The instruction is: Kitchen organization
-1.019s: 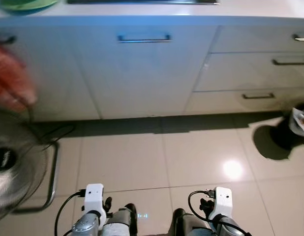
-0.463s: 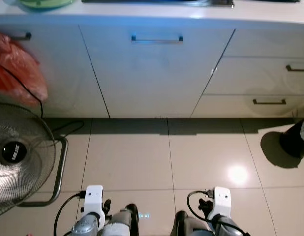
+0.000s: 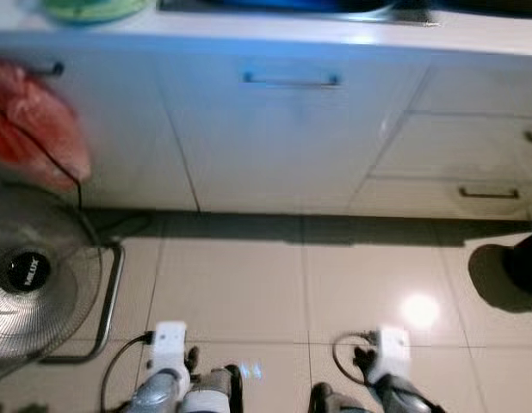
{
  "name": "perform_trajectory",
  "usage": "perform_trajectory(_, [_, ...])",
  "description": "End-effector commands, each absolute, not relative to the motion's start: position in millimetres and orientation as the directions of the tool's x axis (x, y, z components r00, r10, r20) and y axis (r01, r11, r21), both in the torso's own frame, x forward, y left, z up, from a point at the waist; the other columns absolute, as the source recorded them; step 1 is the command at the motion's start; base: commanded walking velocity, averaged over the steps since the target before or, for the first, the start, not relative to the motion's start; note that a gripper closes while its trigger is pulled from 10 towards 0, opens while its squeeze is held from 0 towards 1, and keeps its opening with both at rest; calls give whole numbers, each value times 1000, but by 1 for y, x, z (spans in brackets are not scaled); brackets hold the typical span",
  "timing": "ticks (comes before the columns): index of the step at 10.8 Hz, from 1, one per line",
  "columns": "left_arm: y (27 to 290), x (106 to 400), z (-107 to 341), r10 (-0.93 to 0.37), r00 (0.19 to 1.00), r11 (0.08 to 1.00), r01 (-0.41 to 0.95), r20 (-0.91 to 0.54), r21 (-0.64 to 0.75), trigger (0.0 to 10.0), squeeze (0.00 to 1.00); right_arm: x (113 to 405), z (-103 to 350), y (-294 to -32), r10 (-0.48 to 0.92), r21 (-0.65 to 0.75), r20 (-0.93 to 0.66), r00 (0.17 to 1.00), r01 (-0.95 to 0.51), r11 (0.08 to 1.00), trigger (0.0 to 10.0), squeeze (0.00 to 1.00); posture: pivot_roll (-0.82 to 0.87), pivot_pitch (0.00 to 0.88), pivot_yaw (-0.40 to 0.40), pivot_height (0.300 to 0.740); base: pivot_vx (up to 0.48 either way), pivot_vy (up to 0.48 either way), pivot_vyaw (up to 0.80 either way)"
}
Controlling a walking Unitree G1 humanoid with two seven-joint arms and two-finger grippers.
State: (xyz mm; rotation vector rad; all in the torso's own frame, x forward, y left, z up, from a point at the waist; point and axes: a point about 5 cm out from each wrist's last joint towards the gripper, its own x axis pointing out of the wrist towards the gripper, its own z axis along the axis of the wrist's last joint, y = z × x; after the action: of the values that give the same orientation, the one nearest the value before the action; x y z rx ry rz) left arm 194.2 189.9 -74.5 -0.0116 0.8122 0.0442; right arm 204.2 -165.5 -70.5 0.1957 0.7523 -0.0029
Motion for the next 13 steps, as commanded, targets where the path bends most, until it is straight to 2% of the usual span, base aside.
perform_trajectory(1, [187,191,-76,37,679,999,-43,-733,10,10000,0,187,-80,-170,55,168,-722,690,98,981,10000,0,44,250,-8,740,405,259,0])
perform_trajectory(8, [189,189,-77,39,672,999,-48,-739,8,10000,0,189,-79,-170,56,173,-720,692,100,980,10000,0,46,249,-11,740,400,219,0])
perform_trajectory(13, [189,188,-78,22,675,998,-52,-738,-18,10000,0,190,-78,-169,57,178,-713,699,101,979,10000,0,47,246,-7,740,0,0,0])
